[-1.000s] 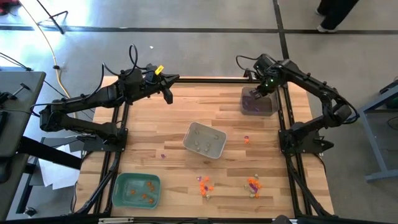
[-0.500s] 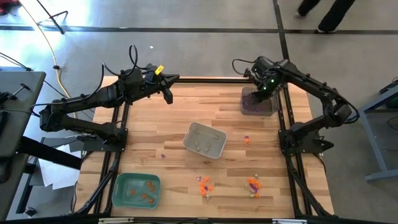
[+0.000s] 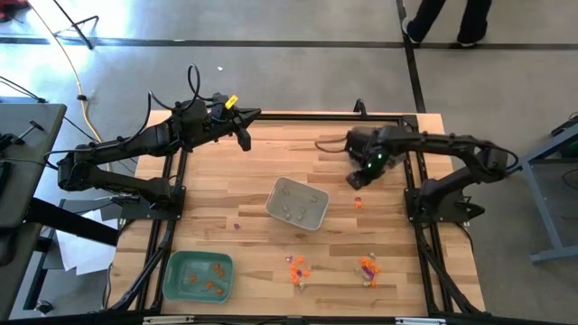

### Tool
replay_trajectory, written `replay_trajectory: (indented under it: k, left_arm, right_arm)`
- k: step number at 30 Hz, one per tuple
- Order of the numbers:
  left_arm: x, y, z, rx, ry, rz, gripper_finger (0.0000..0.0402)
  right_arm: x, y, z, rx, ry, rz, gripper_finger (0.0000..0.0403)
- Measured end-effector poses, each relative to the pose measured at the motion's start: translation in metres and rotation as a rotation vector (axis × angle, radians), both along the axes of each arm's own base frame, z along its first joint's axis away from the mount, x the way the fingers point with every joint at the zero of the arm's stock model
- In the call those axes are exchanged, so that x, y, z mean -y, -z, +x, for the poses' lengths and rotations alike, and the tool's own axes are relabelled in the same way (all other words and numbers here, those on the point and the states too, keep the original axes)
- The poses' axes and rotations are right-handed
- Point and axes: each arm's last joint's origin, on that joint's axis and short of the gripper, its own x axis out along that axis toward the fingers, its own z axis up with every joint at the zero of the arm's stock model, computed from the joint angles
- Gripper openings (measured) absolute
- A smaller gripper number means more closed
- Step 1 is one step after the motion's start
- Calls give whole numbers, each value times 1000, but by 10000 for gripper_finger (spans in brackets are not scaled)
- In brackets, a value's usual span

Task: Sort Halloween decoration
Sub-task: Put the violet witch hat toy into the black bin

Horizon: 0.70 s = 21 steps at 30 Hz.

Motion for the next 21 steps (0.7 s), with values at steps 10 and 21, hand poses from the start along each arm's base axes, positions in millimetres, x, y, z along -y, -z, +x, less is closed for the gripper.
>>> replay_trajectory:
  k: [10,21]
  left_arm:
    - [2,0,1,1,60,-8,0]
    - [2,0,1,1,64,-9,0]
  right_arm:
    - [-32,47,0,9,80,17,137]
    - [-36,68,-5,34,119,-13,137]
